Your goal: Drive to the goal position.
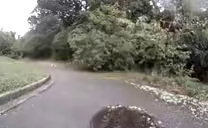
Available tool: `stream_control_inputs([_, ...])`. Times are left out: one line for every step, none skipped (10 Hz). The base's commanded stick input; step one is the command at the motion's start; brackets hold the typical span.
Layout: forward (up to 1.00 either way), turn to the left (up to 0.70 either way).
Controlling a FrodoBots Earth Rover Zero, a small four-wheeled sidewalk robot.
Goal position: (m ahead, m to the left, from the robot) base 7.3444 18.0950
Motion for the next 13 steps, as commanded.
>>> stream_control_inputs([0.50,0.29])
stream_control_inputs([0.50,0.49])
stream_control_inputs([0.50,0.36])
stream_control_inputs([0.50,0.22])
stream_control_inputs([0.50,0.00])
stream_control_inputs([0.50,0.00])
stream_control_inputs([0.50,0.48])
stream_control_inputs([0.50,0.49])
stream_control_inputs([0.50,0.03])
stream_control_inputs([0.50,0.02])
stream_control_inputs([0.50,0.01])
stream_control_inputs([0.50,0.00])
stream_control_inputs([0.50,0.00])
